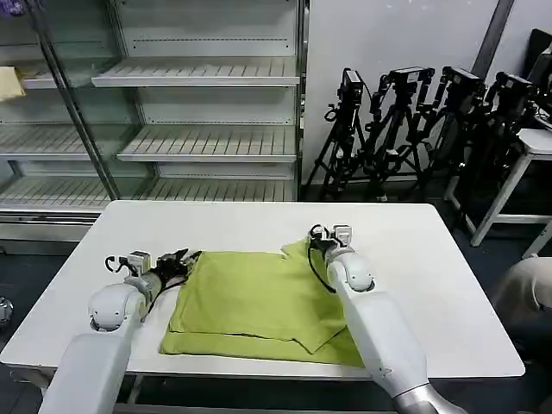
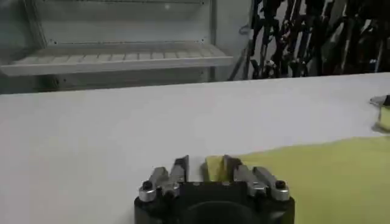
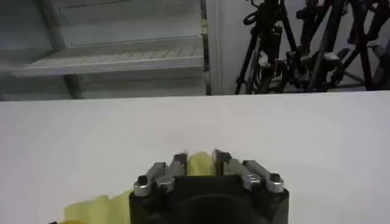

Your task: Fold and organize the clothes.

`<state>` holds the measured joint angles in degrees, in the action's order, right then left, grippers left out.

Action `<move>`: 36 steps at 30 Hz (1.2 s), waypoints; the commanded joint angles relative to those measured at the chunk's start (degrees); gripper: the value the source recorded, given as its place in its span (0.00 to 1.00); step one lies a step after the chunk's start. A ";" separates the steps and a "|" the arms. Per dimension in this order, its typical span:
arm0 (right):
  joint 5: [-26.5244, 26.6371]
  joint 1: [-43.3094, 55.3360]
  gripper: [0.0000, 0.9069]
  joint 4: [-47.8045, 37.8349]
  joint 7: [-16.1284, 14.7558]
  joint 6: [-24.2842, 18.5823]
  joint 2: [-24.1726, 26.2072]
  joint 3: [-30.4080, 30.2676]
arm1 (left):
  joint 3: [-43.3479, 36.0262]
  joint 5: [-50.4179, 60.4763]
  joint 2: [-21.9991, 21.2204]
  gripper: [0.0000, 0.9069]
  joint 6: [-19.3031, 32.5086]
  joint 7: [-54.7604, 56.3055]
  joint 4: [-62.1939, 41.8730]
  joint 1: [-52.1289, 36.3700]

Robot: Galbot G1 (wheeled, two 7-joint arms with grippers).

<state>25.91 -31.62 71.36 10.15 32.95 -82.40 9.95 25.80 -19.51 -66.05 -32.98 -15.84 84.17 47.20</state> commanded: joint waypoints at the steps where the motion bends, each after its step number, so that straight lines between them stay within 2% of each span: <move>1: 0.32 -0.06 0.00 1.05 -0.40 0.14 0.25 0.06 | -0.20 -0.29 -0.12 0.02 -0.09 -0.18 0.39 0.03; 5: 0.48 -0.70 0.00 3.57 -0.67 0.15 1.15 0.12 | -0.06 -1.37 0.07 0.02 -0.06 0.04 1.75 0.19; 10: 2.70 -4.41 0.00 11.61 -0.36 0.24 4.83 -0.73 | 0.37 -3.33 0.55 0.02 -0.05 1.21 5.62 1.92; 15: 6.04 -9.22 0.00 20.64 0.20 0.28 8.81 -0.04 | 1.95 -4.36 0.97 0.02 -0.05 2.12 12.16 7.17; 23: 8.21 -15.55 0.00 29.73 0.28 0.27 12.63 1.61 | 4.92 -4.89 0.53 0.02 0.01 2.31 18.80 14.40; 27: 7.00 -21.12 0.00 35.91 -0.28 0.19 13.28 2.51 | 6.43 -5.17 0.75 0.02 0.11 2.13 20.36 16.09; 30: 4.03 -24.34 0.00 38.39 -1.20 0.13 13.80 2.48 | 7.37 -5.23 0.85 0.02 0.19 2.06 20.66 16.98; 36: 3.49 -28.03 0.00 42.39 -1.34 0.15 15.04 3.55 | 9.40 -5.10 1.07 0.02 0.81 1.79 22.66 19.44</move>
<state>30.85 -51.21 103.70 9.41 33.17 -69.80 12.56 32.20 -24.32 -65.19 -32.58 -13.93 102.00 61.39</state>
